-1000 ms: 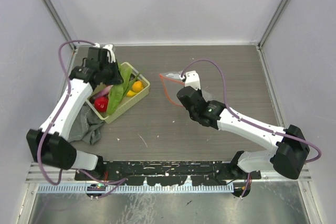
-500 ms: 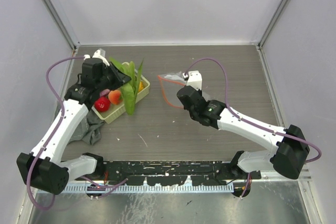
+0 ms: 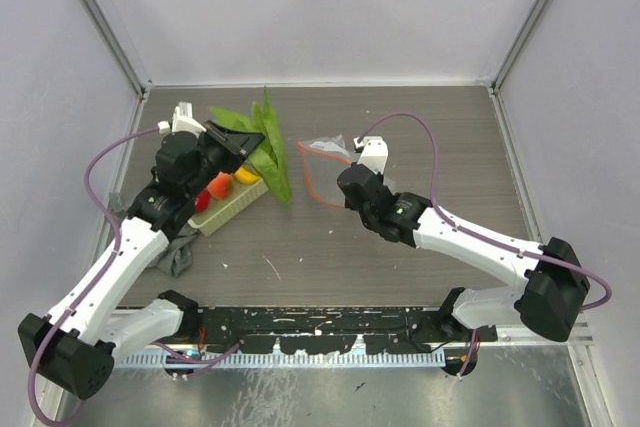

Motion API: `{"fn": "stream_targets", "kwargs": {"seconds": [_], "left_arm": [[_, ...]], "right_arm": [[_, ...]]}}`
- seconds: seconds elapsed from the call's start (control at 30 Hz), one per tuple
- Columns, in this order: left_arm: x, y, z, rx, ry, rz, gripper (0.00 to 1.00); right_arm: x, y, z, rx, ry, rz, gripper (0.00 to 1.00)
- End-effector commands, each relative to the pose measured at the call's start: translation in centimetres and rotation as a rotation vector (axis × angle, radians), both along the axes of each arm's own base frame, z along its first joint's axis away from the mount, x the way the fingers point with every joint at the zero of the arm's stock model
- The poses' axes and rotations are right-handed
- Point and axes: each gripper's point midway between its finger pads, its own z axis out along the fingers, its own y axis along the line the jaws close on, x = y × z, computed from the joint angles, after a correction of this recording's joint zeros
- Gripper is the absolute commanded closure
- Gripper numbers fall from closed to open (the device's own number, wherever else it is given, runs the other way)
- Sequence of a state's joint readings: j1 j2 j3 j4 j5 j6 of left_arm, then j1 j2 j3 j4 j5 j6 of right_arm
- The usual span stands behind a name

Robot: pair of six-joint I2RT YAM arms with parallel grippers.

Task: Place the food in the zip-top bag and seal the zipper
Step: Place the fake vegetable in the zipper food storage bag.

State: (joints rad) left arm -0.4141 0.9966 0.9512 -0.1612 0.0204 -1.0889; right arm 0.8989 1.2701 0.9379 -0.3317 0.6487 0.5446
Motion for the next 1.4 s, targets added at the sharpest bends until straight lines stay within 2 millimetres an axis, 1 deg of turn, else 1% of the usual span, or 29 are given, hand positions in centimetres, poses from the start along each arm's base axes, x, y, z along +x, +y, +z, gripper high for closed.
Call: {"fn": "stream_targets", "kwargs": {"seconds": [0.0, 0.27, 0.53, 0.67, 0.8, 0.97, 1.13, 1.37], "left_arm": [[0.0, -0.2, 6.6, -0.170, -0.190, 0.055, 1.00], [-0.2, -2.5, 8.3, -0.229, -0.259, 0.040, 1.00], [0.3, -4.6, 7.2, -0.235, -0.264, 0.038, 1.00], [0.6, -5.9, 6.5, -0.205, -0.261, 0.024, 1.00], [0.8, -6.9, 5.3, -0.193, -0.247, 0.026, 1.00], [0.6, -7.9, 4.1, -0.173, -0.249, 0.024, 1.00], [0.0, -8.9, 2.1, -0.136, -0.232, 0.003, 1.00], [-1.1, -9.9, -0.9, -0.091, -0.192, -0.019, 0.94]], "right_arm": [[0.4, 1.1, 1.6, 0.123, -0.037, -0.009, 1.00], [0.3, 2.2, 1.6, 0.173, -0.027, 0.020, 1.00], [0.0, 2.9, 2.4, 0.225, -0.030, 0.046, 1.00], [-0.2, 3.5, 3.1, 0.259, -0.028, 0.072, 1.00], [-0.4, 3.7, 3.7, 0.290, -0.035, 0.084, 1.00], [-0.5, 4.1, 4.1, 0.318, -0.034, 0.097, 1.00], [-0.7, 4.3, 4.5, 0.342, -0.040, 0.104, 1.00], [-0.5, 4.3, 5.2, 0.357, -0.058, 0.100, 1.00]]}}
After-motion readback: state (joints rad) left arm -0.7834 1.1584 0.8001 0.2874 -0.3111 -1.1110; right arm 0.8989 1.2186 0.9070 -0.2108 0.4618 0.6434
